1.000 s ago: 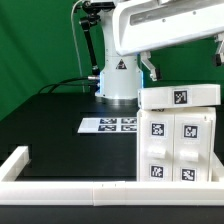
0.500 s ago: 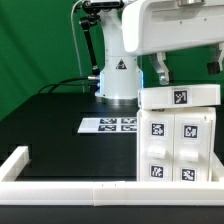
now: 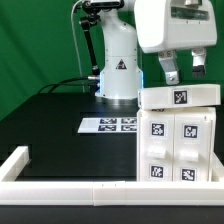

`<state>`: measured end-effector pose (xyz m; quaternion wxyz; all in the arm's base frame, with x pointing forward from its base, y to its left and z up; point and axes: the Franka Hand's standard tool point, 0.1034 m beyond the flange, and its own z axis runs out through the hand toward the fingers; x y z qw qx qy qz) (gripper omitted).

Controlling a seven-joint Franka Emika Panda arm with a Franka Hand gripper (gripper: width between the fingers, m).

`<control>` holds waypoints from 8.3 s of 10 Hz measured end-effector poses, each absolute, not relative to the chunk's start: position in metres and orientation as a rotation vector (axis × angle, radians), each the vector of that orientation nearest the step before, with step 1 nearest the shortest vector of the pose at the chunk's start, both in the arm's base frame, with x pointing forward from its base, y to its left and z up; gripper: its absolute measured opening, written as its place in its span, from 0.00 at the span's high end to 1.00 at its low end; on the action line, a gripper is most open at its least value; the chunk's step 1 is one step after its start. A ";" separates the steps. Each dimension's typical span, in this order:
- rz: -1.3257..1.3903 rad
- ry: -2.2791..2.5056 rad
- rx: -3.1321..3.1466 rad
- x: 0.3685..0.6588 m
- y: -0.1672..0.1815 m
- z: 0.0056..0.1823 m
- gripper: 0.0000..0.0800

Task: Assemble cabinet

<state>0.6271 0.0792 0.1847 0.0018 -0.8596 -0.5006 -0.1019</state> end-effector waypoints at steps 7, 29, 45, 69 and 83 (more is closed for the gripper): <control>-0.224 -2.352 -2.214 0.623 0.068 0.175 0.00; -0.240 -0.787 -3.036 0.610 0.069 0.163 0.30; -0.174 1.352 -2.588 0.596 0.074 0.161 0.30; -0.145 0.743 -2.777 0.609 0.087 0.187 0.00; -0.270 -1.182 -2.846 0.612 0.078 0.186 0.00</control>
Offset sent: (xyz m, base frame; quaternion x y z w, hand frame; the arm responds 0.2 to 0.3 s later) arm -0.0028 0.0001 -0.0026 0.0173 -0.0008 -0.2311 0.9728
